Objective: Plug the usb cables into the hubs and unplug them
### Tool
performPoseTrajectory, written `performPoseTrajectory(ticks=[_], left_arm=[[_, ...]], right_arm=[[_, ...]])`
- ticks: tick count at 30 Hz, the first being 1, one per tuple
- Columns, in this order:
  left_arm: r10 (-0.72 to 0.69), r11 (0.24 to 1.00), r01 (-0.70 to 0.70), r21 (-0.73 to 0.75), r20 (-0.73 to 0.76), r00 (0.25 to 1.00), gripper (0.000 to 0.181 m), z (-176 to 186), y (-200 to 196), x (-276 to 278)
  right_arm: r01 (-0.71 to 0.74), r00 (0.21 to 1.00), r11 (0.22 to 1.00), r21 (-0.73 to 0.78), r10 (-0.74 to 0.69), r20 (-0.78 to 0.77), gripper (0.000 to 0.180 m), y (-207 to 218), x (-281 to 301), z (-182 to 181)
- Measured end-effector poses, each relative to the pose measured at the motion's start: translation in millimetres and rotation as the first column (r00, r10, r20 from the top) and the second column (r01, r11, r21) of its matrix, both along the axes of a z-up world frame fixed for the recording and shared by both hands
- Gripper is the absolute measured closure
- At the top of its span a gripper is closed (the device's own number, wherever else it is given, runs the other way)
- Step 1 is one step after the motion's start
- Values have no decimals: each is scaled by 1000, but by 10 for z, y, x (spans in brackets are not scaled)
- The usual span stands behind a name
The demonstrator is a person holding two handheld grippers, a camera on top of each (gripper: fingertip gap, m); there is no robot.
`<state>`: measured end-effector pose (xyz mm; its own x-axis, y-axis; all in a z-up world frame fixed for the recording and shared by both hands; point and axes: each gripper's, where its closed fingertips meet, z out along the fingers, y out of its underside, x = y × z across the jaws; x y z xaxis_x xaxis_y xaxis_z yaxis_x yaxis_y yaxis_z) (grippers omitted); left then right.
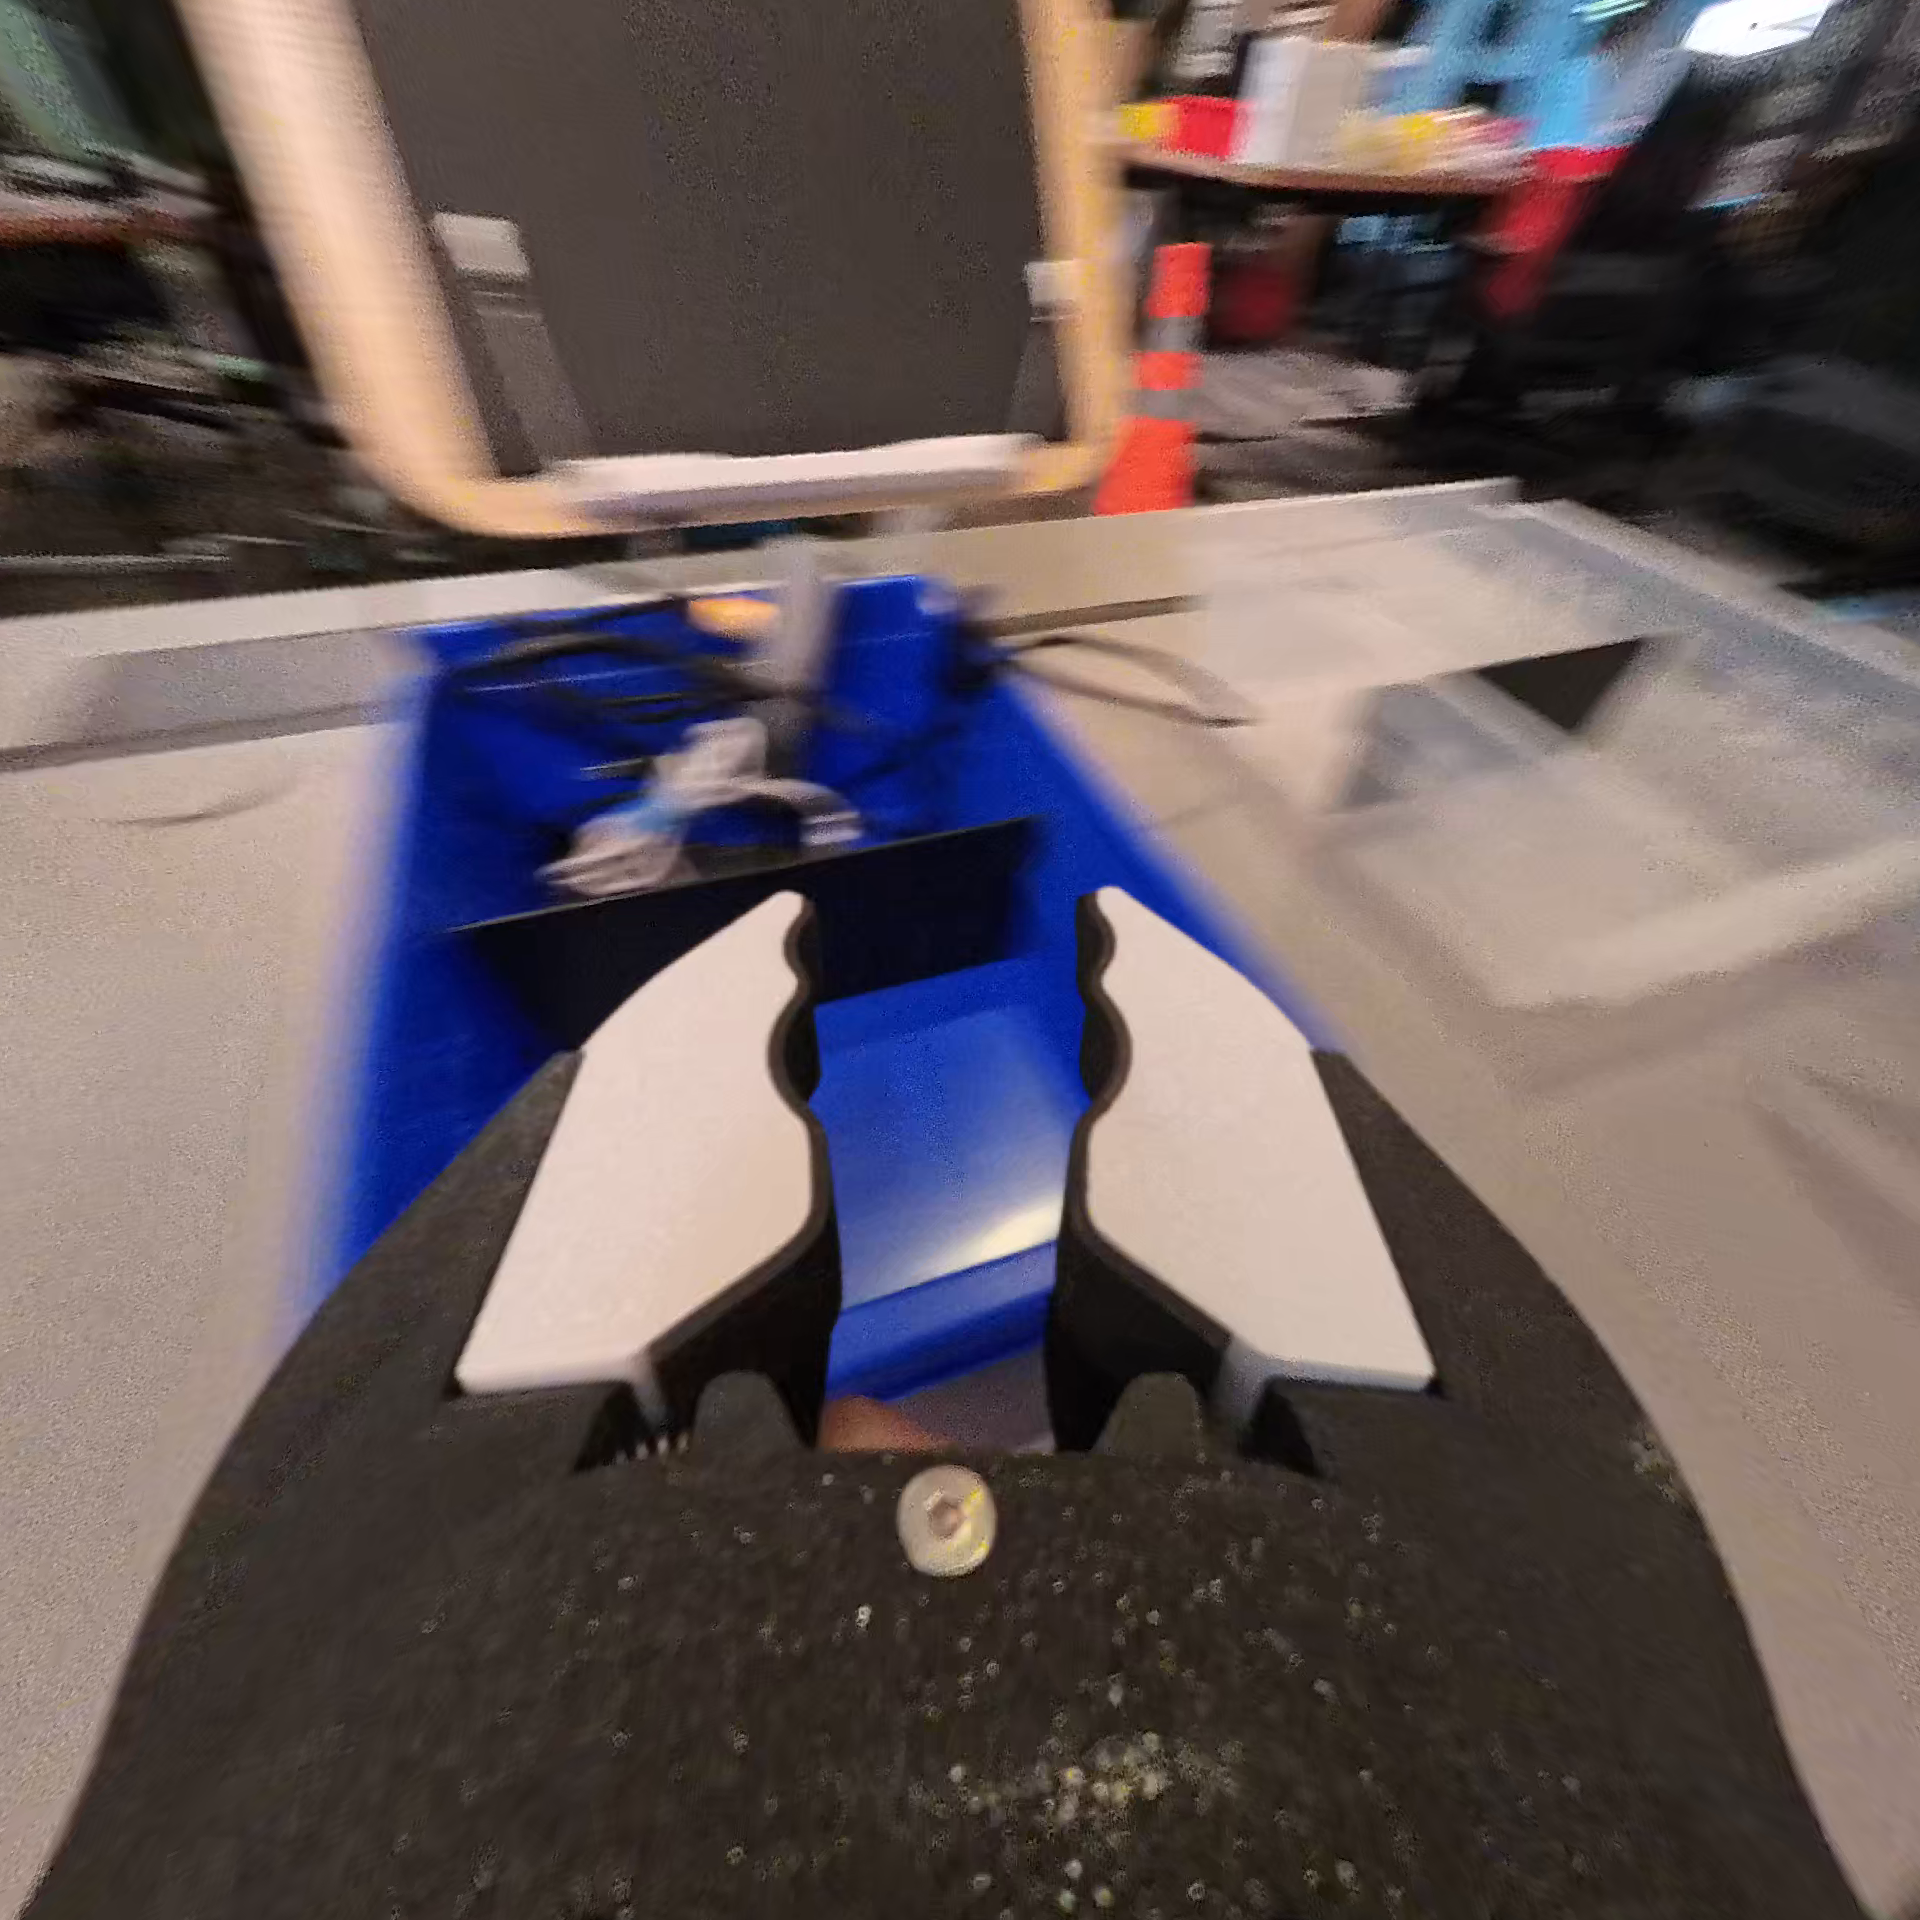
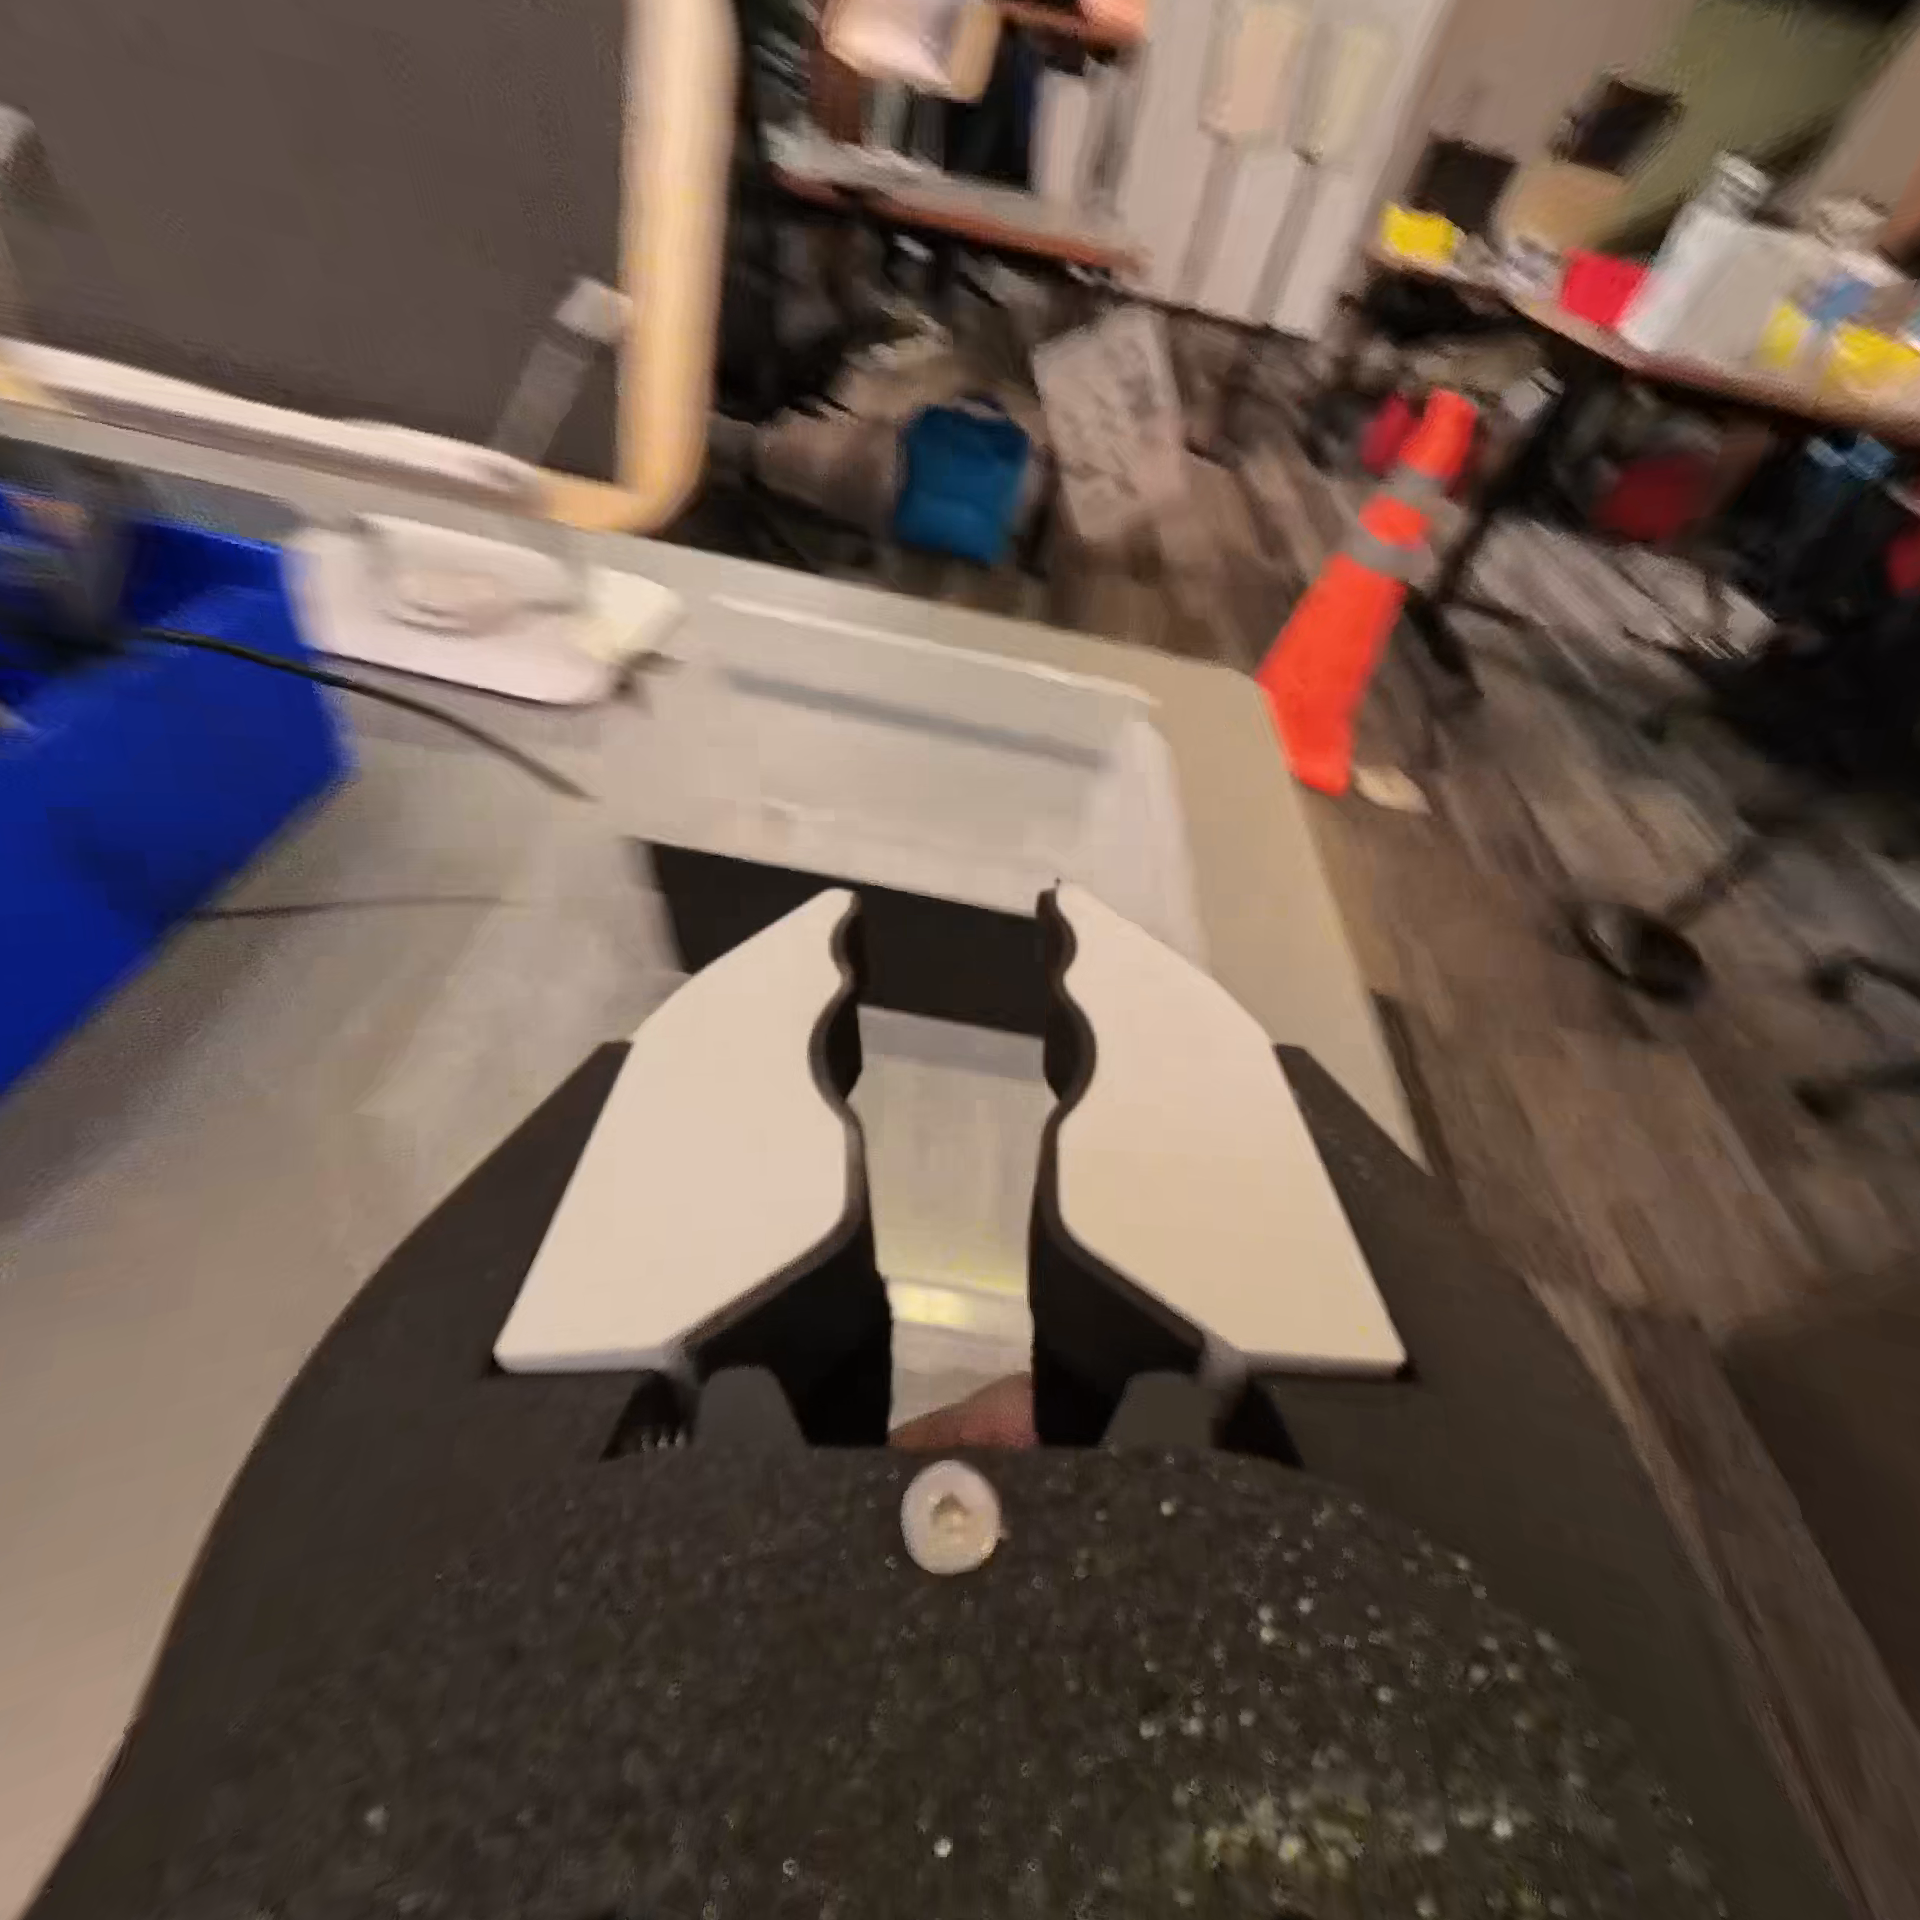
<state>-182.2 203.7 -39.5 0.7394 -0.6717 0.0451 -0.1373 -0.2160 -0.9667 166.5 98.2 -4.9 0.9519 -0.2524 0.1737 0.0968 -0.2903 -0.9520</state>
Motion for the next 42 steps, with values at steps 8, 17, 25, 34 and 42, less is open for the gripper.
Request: performPoseTrajectory(ticks=[8, 17, 25, 34, 42], left_arm=[[189, 973, -210, -98, -186, 964, 134, -762, 560, -1139], [128, 980, -150, -130, -159, 979, 177, -755, 688, -1220], [286, 958, -288, -6, -98, 953, 177, -396, 1034, -2266], [362, 915, -385, -117, -178, 915, 177, -723, 1335, -3396], [402, 899, -401, -174, -37, 915, 173, -785, 1416, -3522]], right_arm=[[-463, 868, 884, -68, 436, -238, 125, 755, -2920, -920], [-20, 982, 976, -216, -21, -188, 175, 843, -2991, -1296], [-29, 985, 997, -70, 17, -174, 175, 1212, -3987, -1022], [-182, 966, 967, -177, 143, -213, 173, 1673, -5083, -1318], [-478, 867, 867, -145, 438, -239, 159, 1570, -5325, -1300]])
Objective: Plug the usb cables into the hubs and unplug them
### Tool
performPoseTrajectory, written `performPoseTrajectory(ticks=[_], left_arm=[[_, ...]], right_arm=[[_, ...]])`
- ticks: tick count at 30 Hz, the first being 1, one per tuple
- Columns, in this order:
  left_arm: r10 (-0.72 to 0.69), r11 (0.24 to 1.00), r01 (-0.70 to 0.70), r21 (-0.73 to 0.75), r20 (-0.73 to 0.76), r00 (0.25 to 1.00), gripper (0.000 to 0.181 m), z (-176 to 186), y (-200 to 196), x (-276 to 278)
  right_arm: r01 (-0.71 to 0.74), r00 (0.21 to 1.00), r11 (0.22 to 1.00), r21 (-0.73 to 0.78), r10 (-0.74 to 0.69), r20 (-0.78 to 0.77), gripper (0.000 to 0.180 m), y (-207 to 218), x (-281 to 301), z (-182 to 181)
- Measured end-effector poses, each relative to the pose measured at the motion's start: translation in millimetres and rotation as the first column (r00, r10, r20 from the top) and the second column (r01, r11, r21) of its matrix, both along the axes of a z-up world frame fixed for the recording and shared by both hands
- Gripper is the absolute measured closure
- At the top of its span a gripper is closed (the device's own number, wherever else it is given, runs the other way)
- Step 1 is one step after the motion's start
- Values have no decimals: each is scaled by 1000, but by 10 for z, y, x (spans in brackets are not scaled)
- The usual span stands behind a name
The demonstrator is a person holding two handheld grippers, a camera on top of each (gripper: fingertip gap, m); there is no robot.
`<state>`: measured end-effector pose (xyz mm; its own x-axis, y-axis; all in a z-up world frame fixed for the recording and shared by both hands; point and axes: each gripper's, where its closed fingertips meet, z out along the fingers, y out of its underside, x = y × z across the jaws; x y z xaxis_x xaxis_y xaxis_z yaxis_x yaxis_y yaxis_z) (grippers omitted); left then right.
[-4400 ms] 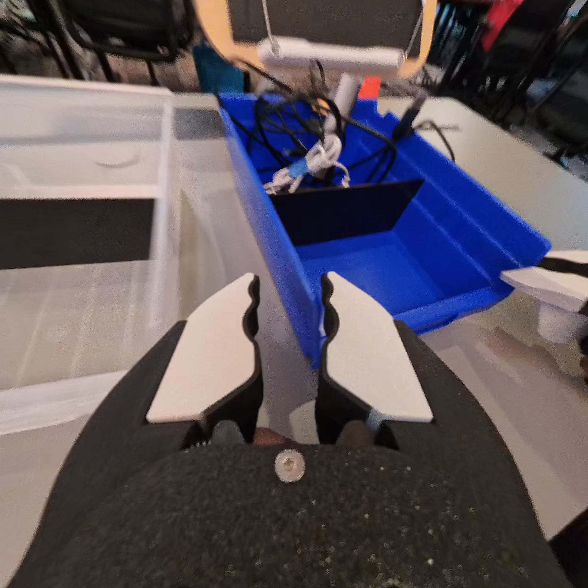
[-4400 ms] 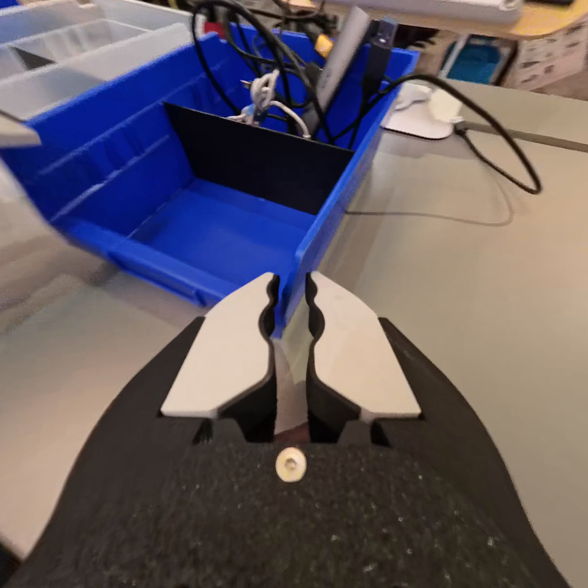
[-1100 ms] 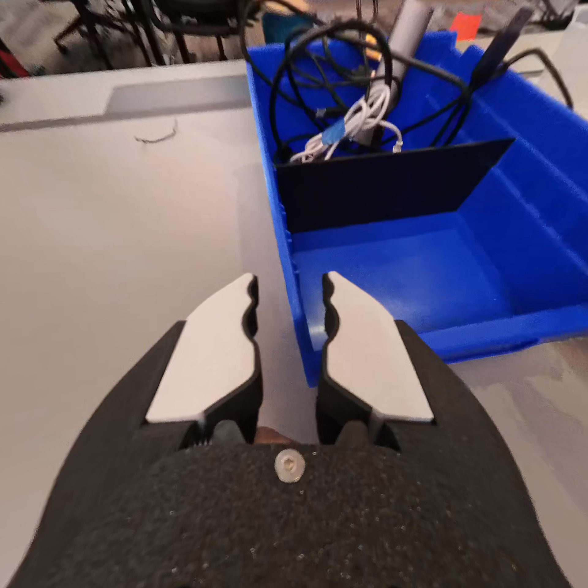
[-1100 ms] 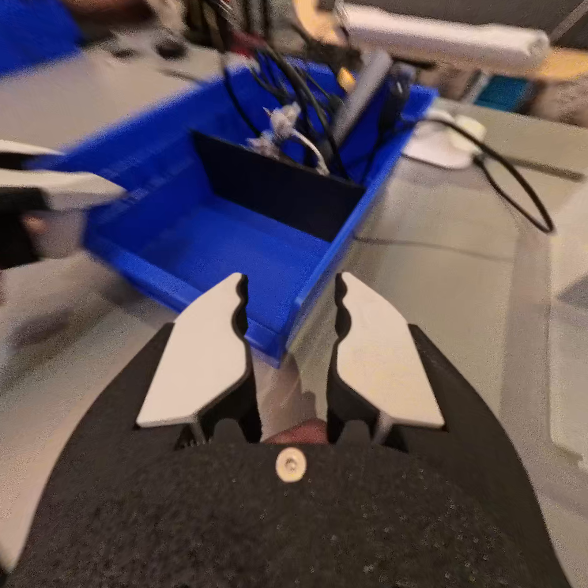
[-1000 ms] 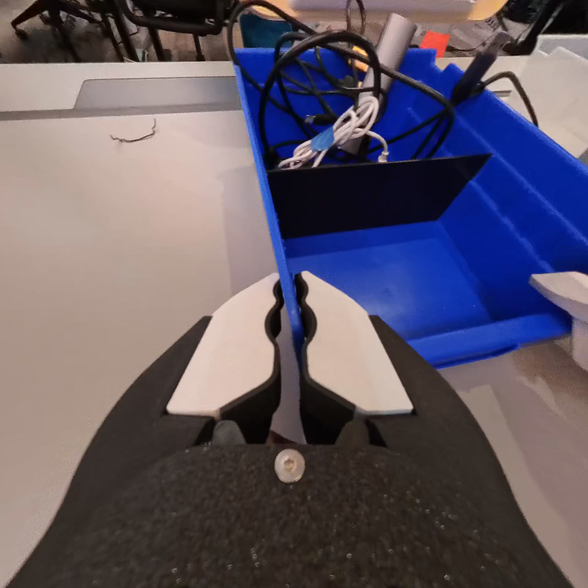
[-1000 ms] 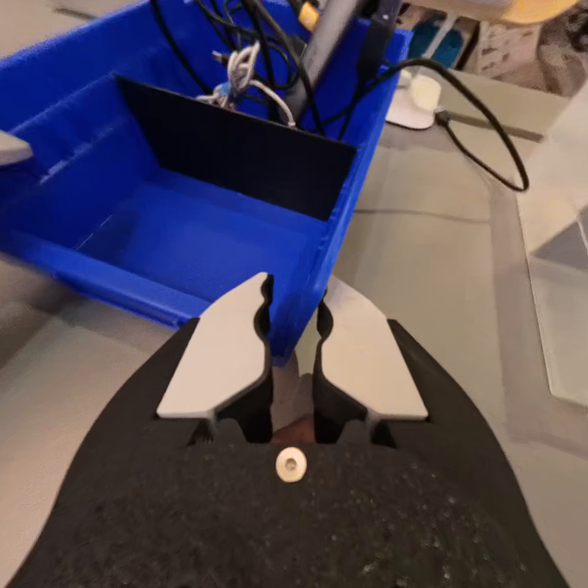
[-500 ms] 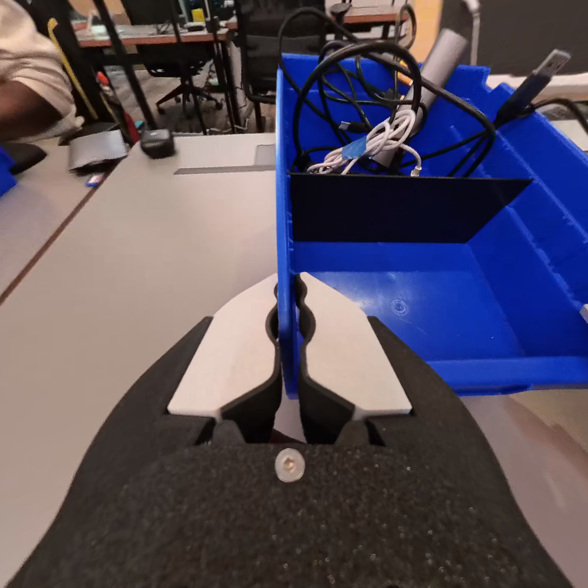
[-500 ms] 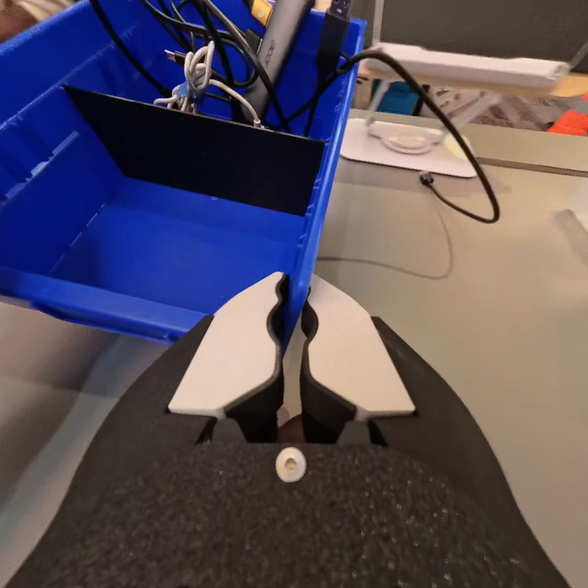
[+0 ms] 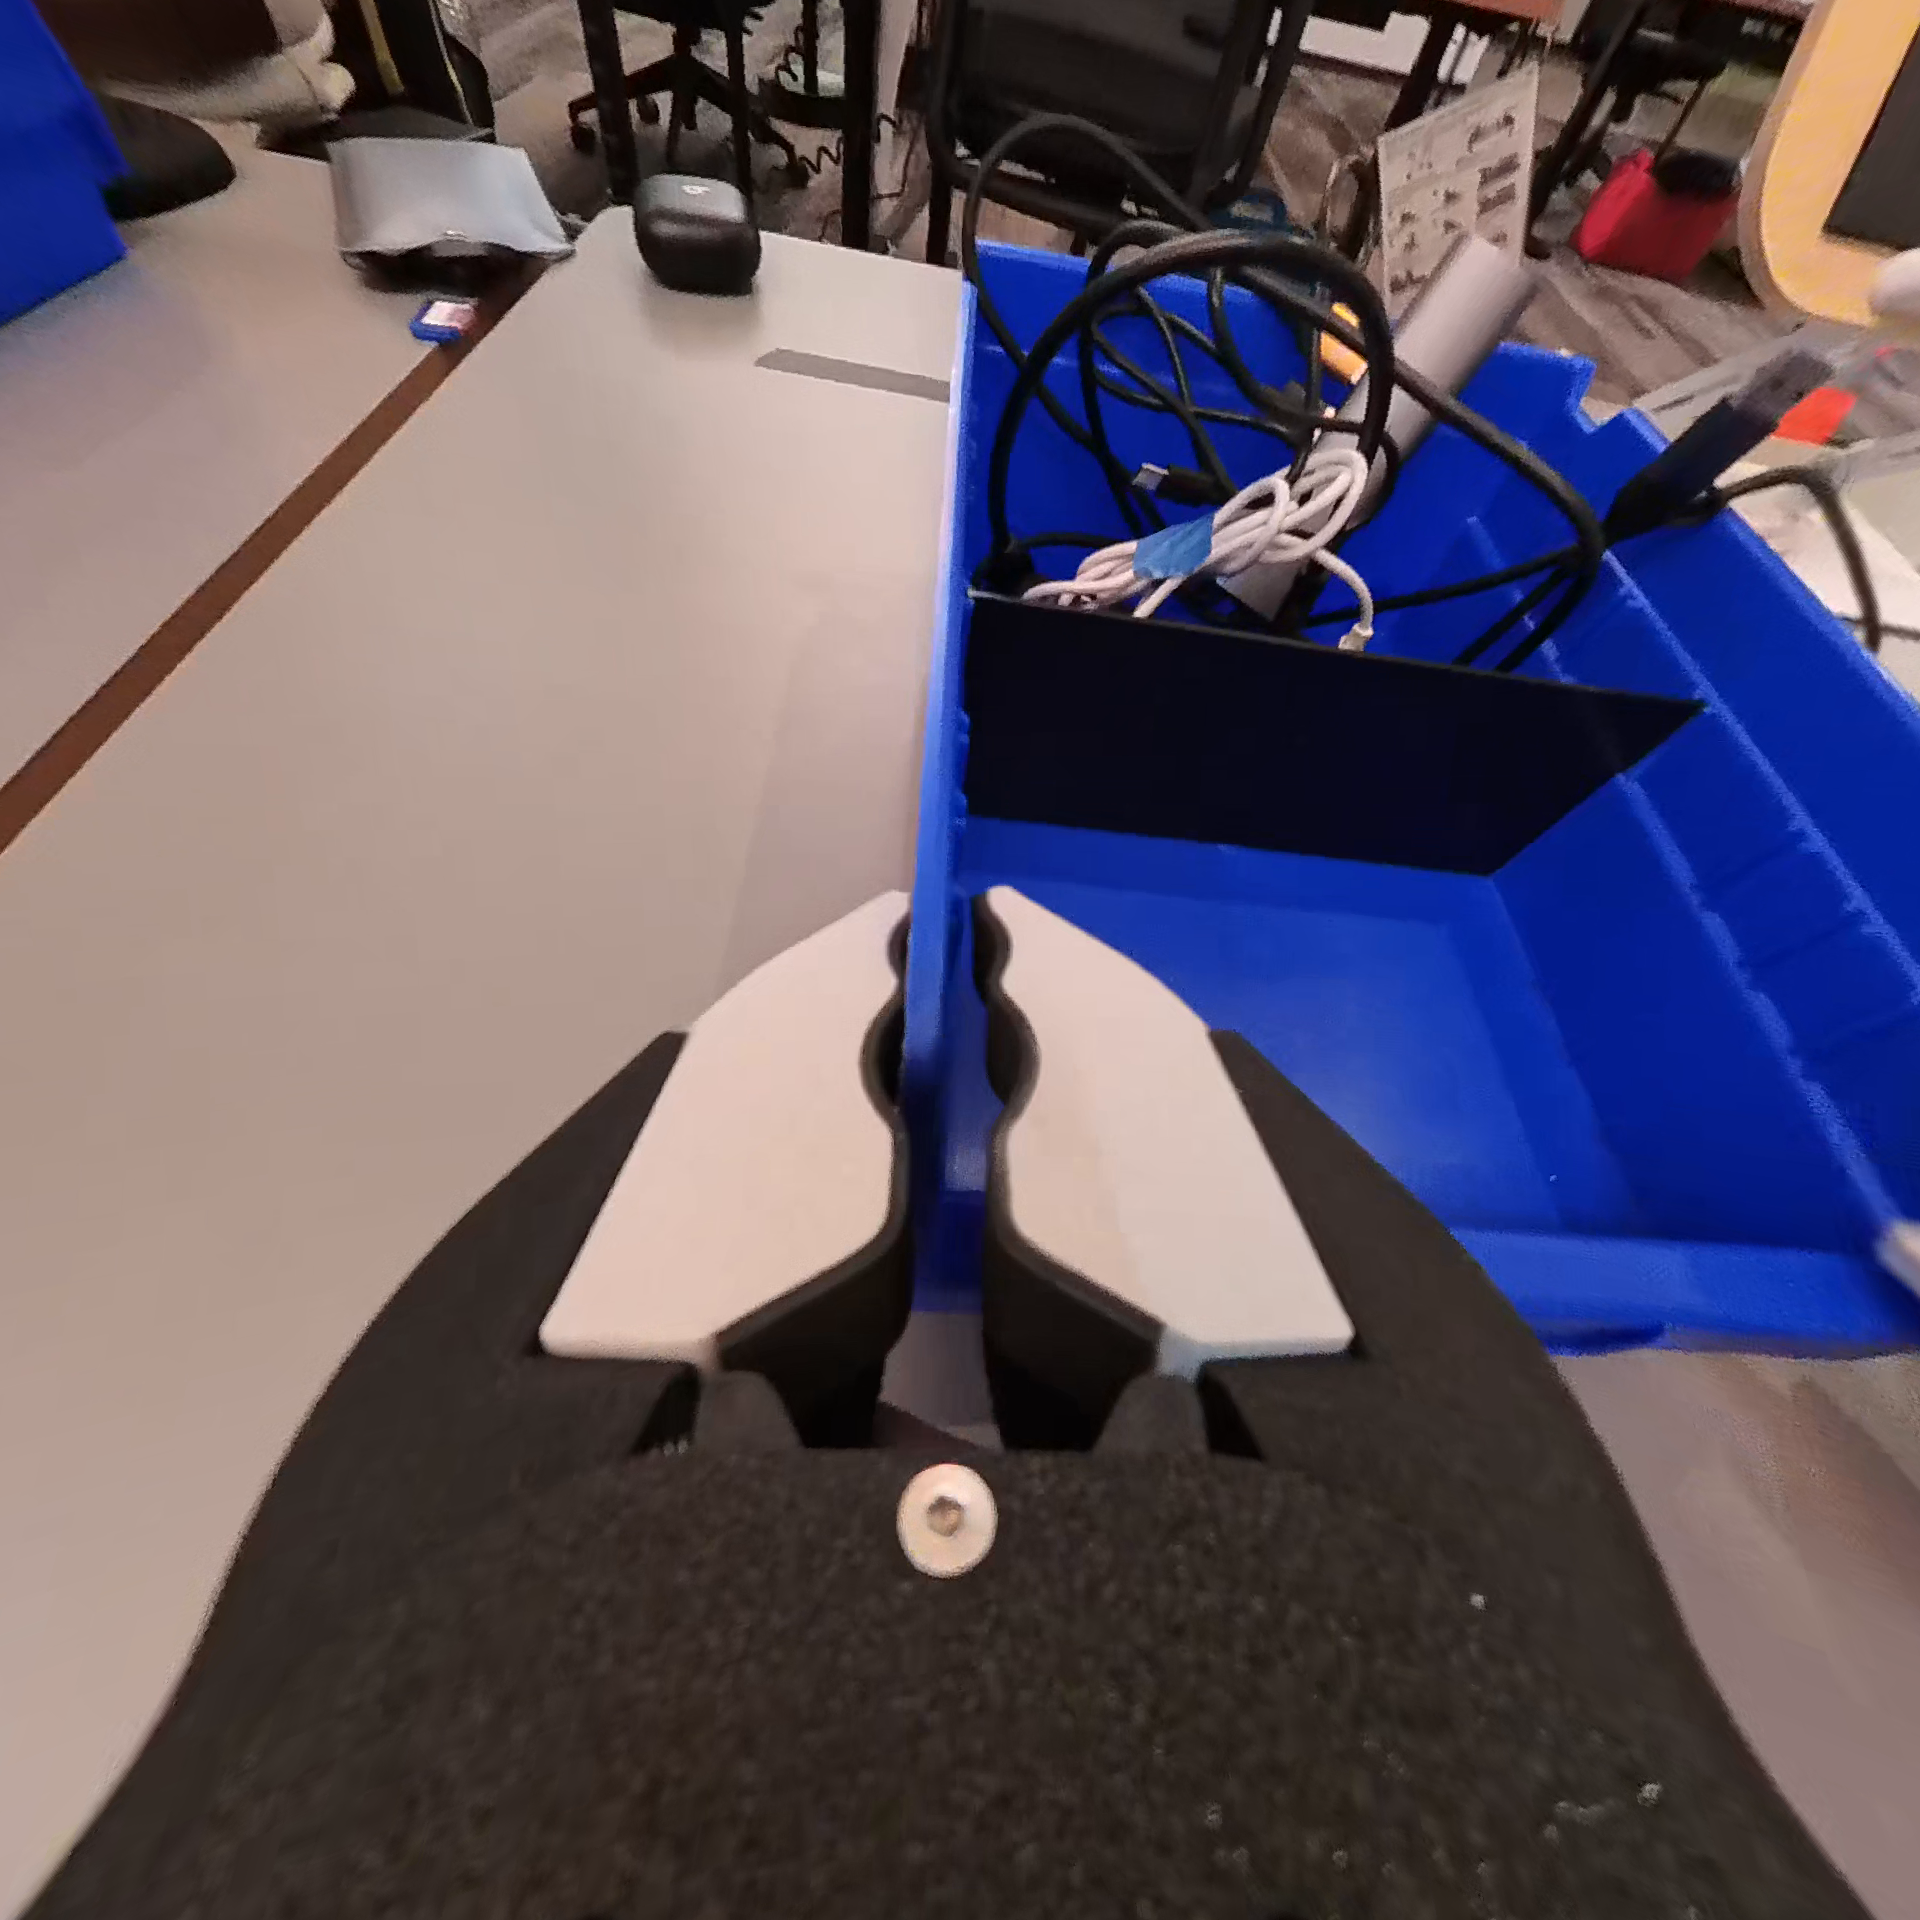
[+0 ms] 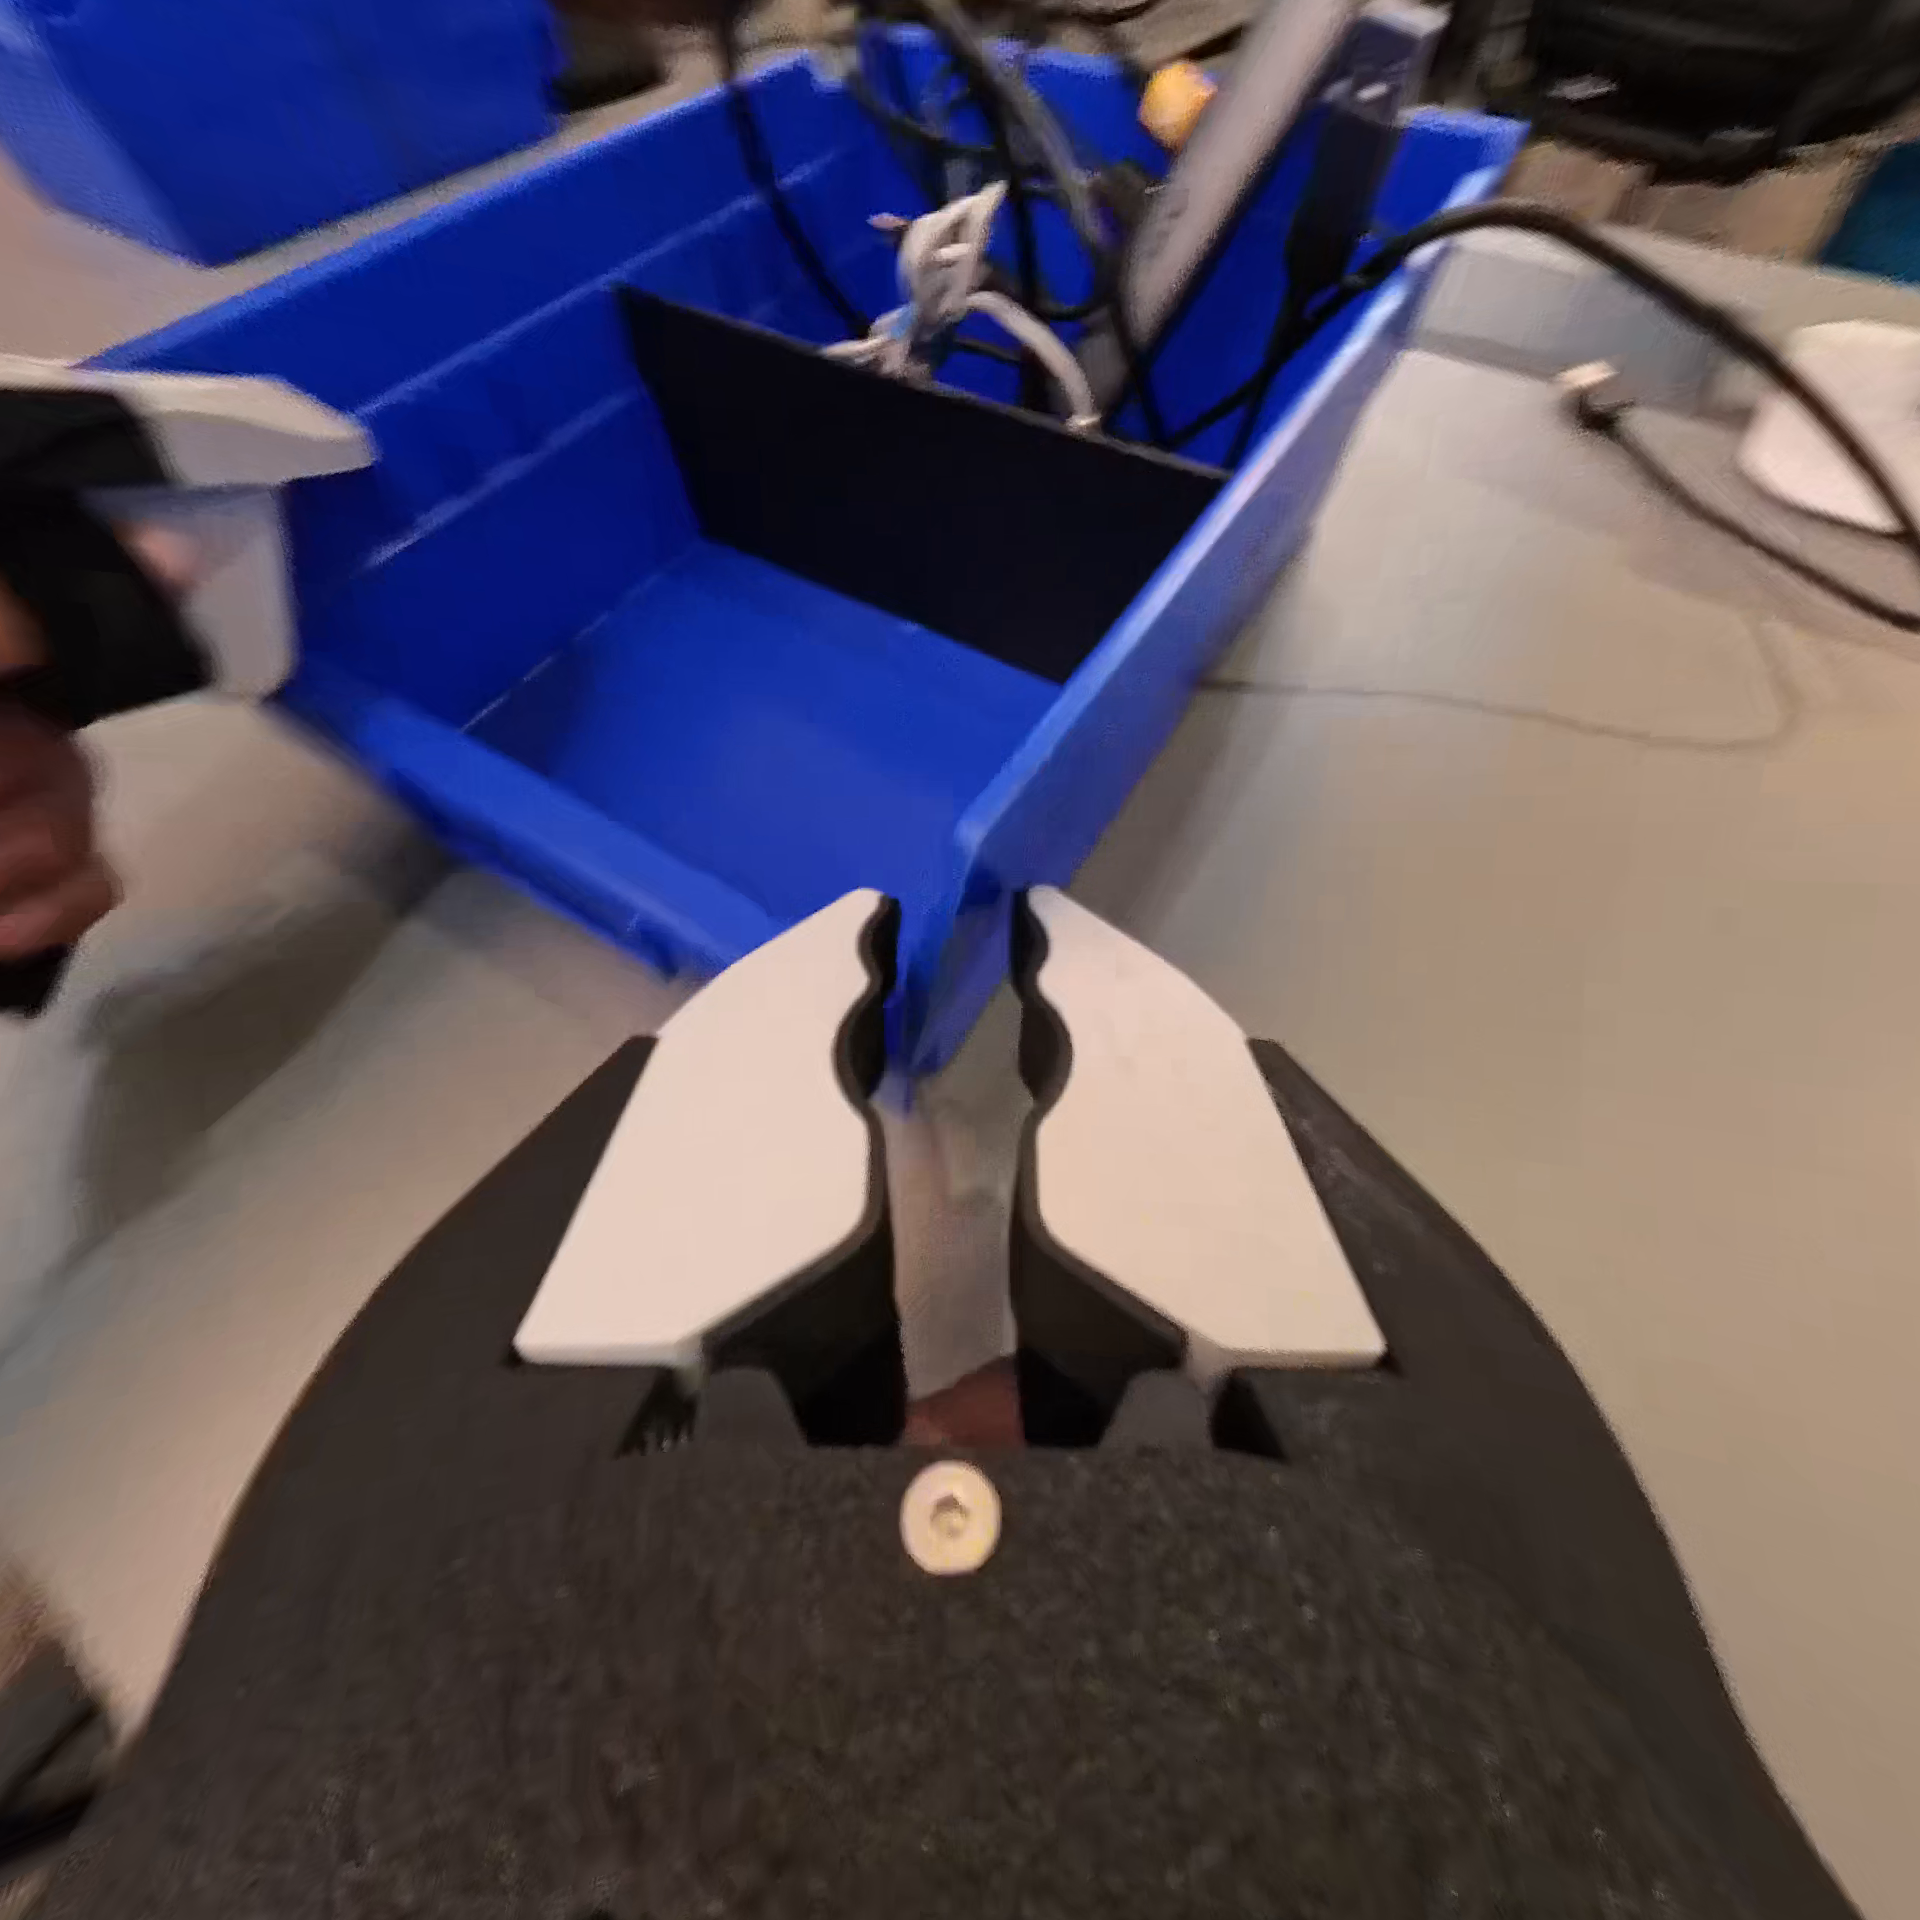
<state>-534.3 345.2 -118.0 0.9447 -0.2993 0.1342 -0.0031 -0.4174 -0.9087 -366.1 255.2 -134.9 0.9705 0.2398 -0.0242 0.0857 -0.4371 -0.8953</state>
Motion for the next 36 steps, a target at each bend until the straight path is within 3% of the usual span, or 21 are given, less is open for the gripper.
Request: performPoseTrajectory(ticks=[4, 6, 9, 12, 17, 21, 24, 28, 36], left_arm=[[82, 992, -87, 93, 53, 995, 153, 294, -111, -93], [162, 964, -176, 200, 86, 983, 152, 547, -239, -200], [206, 924, -234, 302, 122, 971, 153, 768, -444, -150], [131, 939, -157, 306, 104, 986, 152, 760, -552, 242], [-29, 987, 10, 162, 114, 993, 152, 461, -621, 964], [-93, 992, 83, 94, 109, 990, 153, 323, -631, 1234], [-106, 991, 101, 84, 56, 993, 153, 266, -607, 1290], [-127, 990, 124, 59, 50, 991, 153, 203, -590, 1317], [-199, 979, 199, 35, -9, 980, 152, 94, -598, 1434]], right_arm=[[-305, 952, 950, -66, 302, -52, 147, -554, 171, 5], [-340, 941, 938, -66, 338, -30, 147, -781, 557, -6], [-220, 973, 975, -41, 222, 55, 147, -970, 1434, -4], [-35, 996, 999, 15, 34, 85, 147, -1218, 2333, 73], [178, 984, 976, 122, -174, -41, 149, -1801, 3387, 155], [356, 935, 921, 161, -350, -67, 150, -1974, 4101, 236], [428, 903, 896, 117, -419, -94, 150, -2014, 4370, 130], [430, 885, 901, 51, -409, -224, 150, -2025, 4337, 58], [413, 905, 909, 60, -402, -137, 151, -1973, 4292, 30]])
